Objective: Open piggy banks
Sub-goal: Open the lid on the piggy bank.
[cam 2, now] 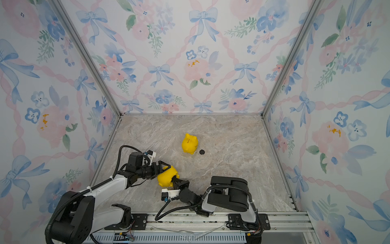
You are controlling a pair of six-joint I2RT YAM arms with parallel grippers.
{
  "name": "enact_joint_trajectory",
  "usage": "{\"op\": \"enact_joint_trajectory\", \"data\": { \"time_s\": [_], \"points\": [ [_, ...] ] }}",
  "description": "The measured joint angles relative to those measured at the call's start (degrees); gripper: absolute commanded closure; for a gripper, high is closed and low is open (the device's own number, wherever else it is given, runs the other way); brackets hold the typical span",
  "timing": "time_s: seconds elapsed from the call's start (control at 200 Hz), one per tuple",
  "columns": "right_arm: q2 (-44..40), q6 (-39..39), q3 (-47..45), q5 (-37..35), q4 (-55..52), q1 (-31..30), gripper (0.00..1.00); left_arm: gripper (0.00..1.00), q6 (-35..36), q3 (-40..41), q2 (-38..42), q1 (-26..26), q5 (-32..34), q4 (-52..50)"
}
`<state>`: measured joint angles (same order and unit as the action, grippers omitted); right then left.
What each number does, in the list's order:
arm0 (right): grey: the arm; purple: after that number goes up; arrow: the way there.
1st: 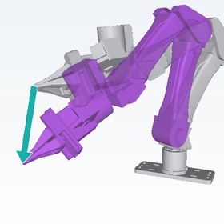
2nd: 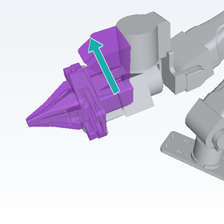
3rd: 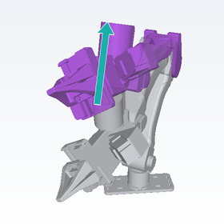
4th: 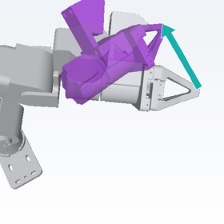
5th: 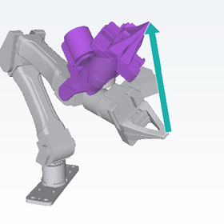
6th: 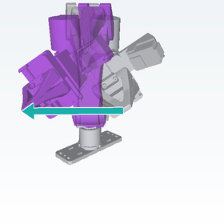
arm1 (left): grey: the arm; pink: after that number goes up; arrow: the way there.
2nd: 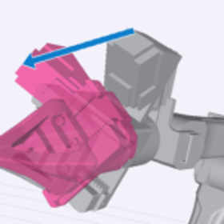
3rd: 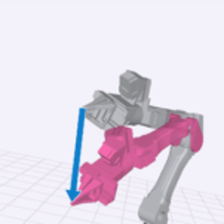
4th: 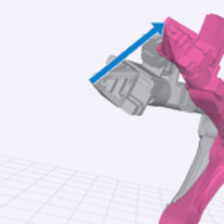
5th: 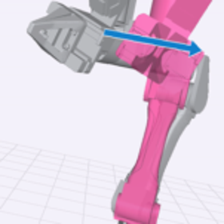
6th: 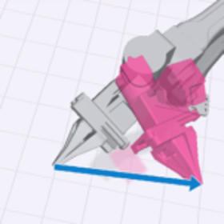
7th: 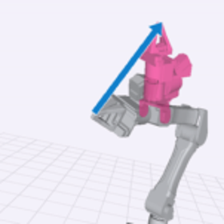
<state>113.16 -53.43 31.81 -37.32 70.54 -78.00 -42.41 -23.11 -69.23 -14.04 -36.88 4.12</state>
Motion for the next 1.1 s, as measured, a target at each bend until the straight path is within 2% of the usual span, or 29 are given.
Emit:
{"op": "enact_joint_trajectory", "data": {
  "time_s": [0.09,0.245,0.345,1.1],
  "points": [
    [-0.61,1.64,-0.13,1.05,-0.42,0.44,0.8,0.06,-0.02,0.0,0.0,0.0,0.04,-0.22],
    [-3.28,5.29,-1.05,4.96,-2.91,1.16,0.95,0.06,-0.07,0.02,-0.26,0.0,-0.5,-0.81],
    [-3.96,6.99,-1.22,6.69,-3.5,1.66,0.99,0.06,-0.04,0.02,-0.35,0.0,-0.48,-0.81],
    [-10.4,14.25,-8.41,11.19,-3.5,2.54,1.0,0.06,-0.07,0.13,-0.33,-0.07,-2.51,-3.39]
  ]
}}
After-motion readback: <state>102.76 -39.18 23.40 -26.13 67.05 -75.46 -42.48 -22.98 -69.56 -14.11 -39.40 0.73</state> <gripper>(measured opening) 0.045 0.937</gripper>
